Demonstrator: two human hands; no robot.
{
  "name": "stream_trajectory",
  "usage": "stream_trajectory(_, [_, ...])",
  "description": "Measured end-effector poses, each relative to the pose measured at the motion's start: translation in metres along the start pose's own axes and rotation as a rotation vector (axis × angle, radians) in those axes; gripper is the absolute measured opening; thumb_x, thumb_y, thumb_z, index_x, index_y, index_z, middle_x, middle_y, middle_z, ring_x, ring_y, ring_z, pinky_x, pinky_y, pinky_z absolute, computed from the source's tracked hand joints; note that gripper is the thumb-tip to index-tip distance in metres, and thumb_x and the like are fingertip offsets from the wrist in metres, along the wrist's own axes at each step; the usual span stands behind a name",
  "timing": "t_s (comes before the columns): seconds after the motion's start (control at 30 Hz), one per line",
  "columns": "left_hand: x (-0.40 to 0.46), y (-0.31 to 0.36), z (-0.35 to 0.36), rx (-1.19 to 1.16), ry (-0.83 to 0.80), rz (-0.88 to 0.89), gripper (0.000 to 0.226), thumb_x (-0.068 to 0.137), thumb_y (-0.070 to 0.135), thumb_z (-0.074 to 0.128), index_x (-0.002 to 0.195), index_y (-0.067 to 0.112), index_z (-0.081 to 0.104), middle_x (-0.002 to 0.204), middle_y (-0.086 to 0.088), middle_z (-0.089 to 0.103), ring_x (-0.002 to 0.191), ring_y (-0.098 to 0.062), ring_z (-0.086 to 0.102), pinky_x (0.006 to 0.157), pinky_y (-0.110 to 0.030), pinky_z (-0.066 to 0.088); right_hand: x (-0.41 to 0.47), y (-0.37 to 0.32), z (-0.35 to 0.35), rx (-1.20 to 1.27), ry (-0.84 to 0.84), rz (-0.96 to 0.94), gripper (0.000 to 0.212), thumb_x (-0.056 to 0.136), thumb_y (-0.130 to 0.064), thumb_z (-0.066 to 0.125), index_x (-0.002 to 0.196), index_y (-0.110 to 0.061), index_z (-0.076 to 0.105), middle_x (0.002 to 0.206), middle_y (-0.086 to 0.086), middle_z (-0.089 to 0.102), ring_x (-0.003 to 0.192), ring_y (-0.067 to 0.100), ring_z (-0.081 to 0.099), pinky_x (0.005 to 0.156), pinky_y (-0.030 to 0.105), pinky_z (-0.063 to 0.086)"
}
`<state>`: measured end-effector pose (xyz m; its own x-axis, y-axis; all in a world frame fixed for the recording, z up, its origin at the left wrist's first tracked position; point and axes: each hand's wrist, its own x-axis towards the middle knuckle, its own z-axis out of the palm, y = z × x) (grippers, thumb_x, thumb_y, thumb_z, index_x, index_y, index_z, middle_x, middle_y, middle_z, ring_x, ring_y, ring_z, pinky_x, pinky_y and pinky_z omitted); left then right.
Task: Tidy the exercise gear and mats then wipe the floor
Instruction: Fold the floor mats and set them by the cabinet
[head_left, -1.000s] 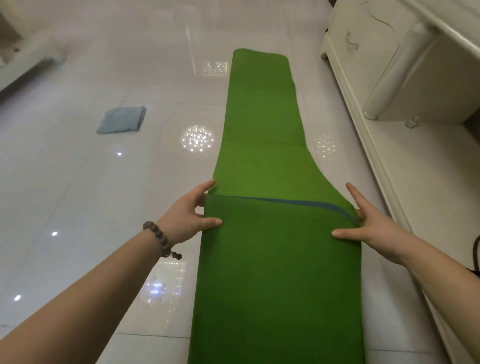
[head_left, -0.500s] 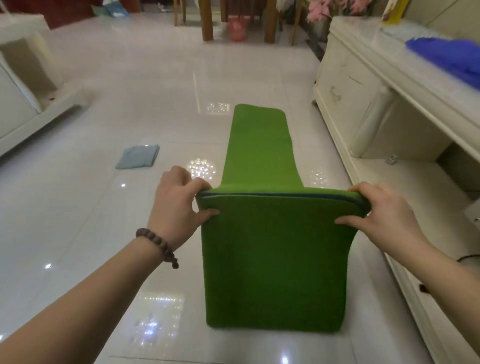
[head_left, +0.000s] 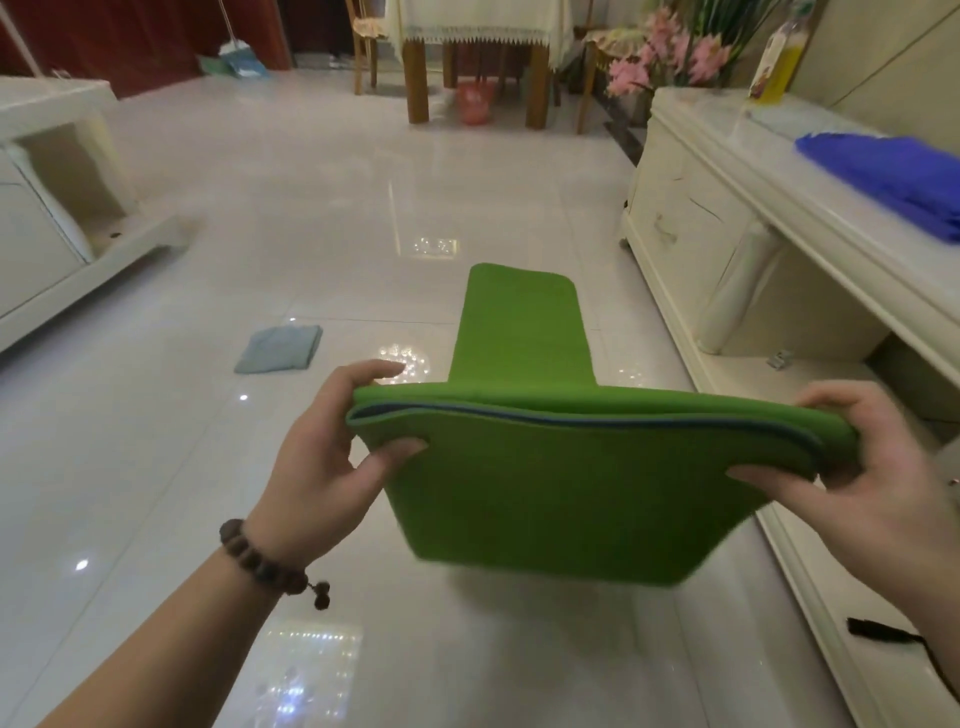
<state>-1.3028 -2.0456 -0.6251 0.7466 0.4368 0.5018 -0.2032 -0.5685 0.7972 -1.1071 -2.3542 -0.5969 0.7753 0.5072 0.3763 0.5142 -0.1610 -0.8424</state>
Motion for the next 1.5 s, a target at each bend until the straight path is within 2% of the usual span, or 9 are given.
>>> stream_trajectory(0.17, [0.004,-0.011,0.02,-0.188,0.057,-0.089,0.022,0.081,0.042,0.057,0.102,0.048,0.062,0.101,0.009,0.069,0.094,-0.012,0.066,0.078,-0.025,0.055,-0.003,0.009,0.02,0.252,0.117,0.108,0.056,0.068,0.006,0.07,0.102,-0.032,0.046,0.095,-0.001,0.059,0.08,0.0,0.066,0.065,0.01,0.052])
stream_trajectory(0.3, [0.013,-0.051,0.052,-0.085,0.169,-0.236,0.023,0.089,0.044,0.046,0.111,0.037,0.05,0.101,0.016,0.063,0.091,0.006,0.061,0.073,-0.01,0.048,0.013,0.046,0.047,0.257,0.07,0.15,0.051,0.072,-0.014,0.071,0.113,-0.033,0.047,0.108,0.005,0.06,0.094,0.008,0.063,0.077,0.016,0.053])
stream_trajectory(0.43, [0.025,-0.072,0.071,-0.039,0.222,-0.261,0.032,0.086,0.032,0.058,0.115,0.029,0.046,0.098,0.019,0.059,0.085,0.016,0.058,0.069,-0.003,0.044,0.031,0.076,0.058,0.245,0.078,0.197,0.052,0.083,-0.009,0.067,0.116,-0.041,0.043,0.111,0.0,0.059,0.097,0.005,0.062,0.075,0.014,0.052])
stream_trajectory(0.53, [0.033,-0.083,0.067,-0.097,0.082,-0.375,0.058,0.071,0.026,0.083,0.117,0.03,0.047,0.104,0.019,0.061,0.089,0.014,0.061,0.075,-0.011,0.052,0.042,0.084,0.056,0.227,0.066,0.223,0.057,0.085,-0.008,0.067,0.128,-0.033,0.039,0.111,-0.005,0.06,0.096,0.0,0.062,0.078,0.017,0.053])
stream_trajectory(0.67, [0.023,-0.117,0.067,-0.255,-0.281,-0.628,0.085,0.04,0.06,0.088,0.114,0.034,0.055,0.108,0.011,0.07,0.098,-0.006,0.067,0.081,-0.028,0.057,0.046,0.106,0.051,0.24,0.037,0.337,0.07,0.073,-0.018,0.075,0.132,-0.027,0.038,0.118,-0.006,0.059,0.102,0.004,0.061,0.087,0.028,0.05])
stream_trajectory(0.8, [0.017,-0.138,0.086,-0.279,-0.19,-0.761,0.083,0.039,0.06,0.089,0.111,0.031,0.059,0.11,0.006,0.07,0.099,-0.015,0.068,0.09,-0.041,0.055,0.032,0.144,0.059,0.176,-0.099,0.513,0.089,0.06,-0.025,0.085,0.134,-0.029,0.036,0.126,-0.003,0.056,0.113,0.017,0.057,0.094,0.04,0.049])
stream_trajectory(0.93, [0.013,-0.135,0.106,-0.125,0.012,-0.715,0.045,0.07,0.038,0.08,0.107,0.029,0.057,0.1,0.012,0.066,0.092,-0.008,0.064,0.084,-0.034,0.056,0.015,0.171,0.077,0.278,-0.157,0.65,0.094,0.054,-0.036,0.089,0.132,-0.034,0.036,0.129,-0.003,0.055,0.117,0.022,0.055,0.1,0.045,0.045])
stream_trajectory(1.17, [-0.015,-0.082,0.094,0.042,0.301,-0.467,0.046,0.068,0.042,0.075,0.104,0.027,0.05,0.093,0.024,0.057,0.077,0.019,0.056,0.063,-0.004,0.045,0.0,0.108,0.069,0.108,-0.001,0.393,0.059,0.081,-0.025,0.07,0.127,-0.036,0.034,0.113,-0.026,0.052,0.1,-0.004,0.054,0.083,0.021,0.047])
stream_trajectory(1.5, [-0.021,-0.015,0.059,0.149,0.154,-0.335,0.053,0.074,0.048,0.064,0.119,0.03,0.043,0.095,0.03,0.055,0.081,0.024,0.055,0.064,0.0,0.043,-0.035,0.049,0.044,-0.105,0.18,0.246,0.038,0.079,-0.033,0.062,0.111,-0.021,0.044,0.093,-0.023,0.053,0.08,-0.007,0.053,0.064,0.018,0.042])
